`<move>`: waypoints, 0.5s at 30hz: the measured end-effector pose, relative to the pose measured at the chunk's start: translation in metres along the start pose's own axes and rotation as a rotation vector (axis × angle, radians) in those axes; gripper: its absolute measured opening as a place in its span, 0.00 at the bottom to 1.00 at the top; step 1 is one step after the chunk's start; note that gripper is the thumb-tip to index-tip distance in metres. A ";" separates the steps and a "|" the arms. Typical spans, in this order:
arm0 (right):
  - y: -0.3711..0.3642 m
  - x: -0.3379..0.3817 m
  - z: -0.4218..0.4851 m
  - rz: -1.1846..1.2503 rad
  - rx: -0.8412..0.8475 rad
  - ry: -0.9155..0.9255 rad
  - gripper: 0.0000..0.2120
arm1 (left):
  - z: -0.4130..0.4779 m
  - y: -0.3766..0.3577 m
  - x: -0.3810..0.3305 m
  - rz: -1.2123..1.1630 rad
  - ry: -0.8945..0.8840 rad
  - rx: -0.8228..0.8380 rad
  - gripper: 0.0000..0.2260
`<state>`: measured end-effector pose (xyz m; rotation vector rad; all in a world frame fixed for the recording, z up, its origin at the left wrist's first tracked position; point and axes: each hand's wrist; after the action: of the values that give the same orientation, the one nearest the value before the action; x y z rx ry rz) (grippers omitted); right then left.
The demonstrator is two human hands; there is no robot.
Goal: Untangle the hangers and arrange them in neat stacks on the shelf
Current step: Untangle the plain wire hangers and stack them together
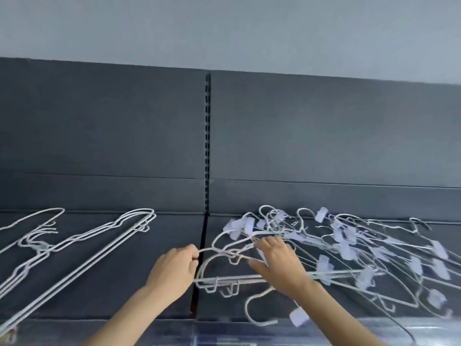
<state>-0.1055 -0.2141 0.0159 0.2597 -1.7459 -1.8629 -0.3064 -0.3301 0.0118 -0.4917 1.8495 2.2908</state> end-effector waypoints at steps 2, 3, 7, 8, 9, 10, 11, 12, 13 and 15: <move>0.016 -0.046 -0.017 0.018 -0.018 -0.052 0.21 | 0.010 -0.018 -0.044 -0.017 -0.063 0.026 0.09; 0.024 -0.069 -0.027 0.025 -0.016 -0.081 0.22 | 0.015 -0.027 -0.065 -0.022 -0.092 0.037 0.09; 0.049 -0.146 -0.058 0.040 -0.004 -0.207 0.21 | 0.036 -0.053 -0.143 -0.049 -0.184 0.073 0.09; 0.055 -0.162 -0.065 0.043 -0.001 -0.235 0.21 | 0.041 -0.058 -0.160 -0.052 -0.202 0.080 0.10; 0.059 -0.176 -0.072 0.049 0.002 -0.260 0.21 | 0.046 -0.062 -0.176 -0.054 -0.216 0.086 0.10; 0.062 -0.190 -0.078 0.056 0.003 -0.283 0.22 | 0.050 -0.067 -0.190 -0.056 -0.227 0.097 0.10; 0.066 -0.202 -0.083 0.059 0.007 -0.305 0.22 | 0.055 -0.072 -0.203 -0.058 -0.238 0.110 0.11; 0.068 -0.213 -0.088 0.060 0.008 -0.325 0.21 | 0.060 -0.077 -0.215 -0.056 -0.251 0.126 0.11; 0.071 -0.223 -0.091 0.063 0.007 -0.344 0.21 | 0.065 -0.082 -0.225 -0.055 -0.267 0.139 0.12; 0.076 -0.241 -0.096 0.081 0.000 -0.385 0.21 | 0.076 -0.089 -0.243 -0.065 -0.300 0.159 0.13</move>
<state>0.1610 -0.1697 0.0195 -0.1815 -1.9701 -1.9476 -0.0623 -0.2161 0.0281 -0.1705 1.8163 2.0243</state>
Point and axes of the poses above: each hand's wrist, its own z-axis towards the middle knuckle, its own y-axis out of the back of the hand, x = y × z, and after that the axes turned 13 degrees about -y, right-handed
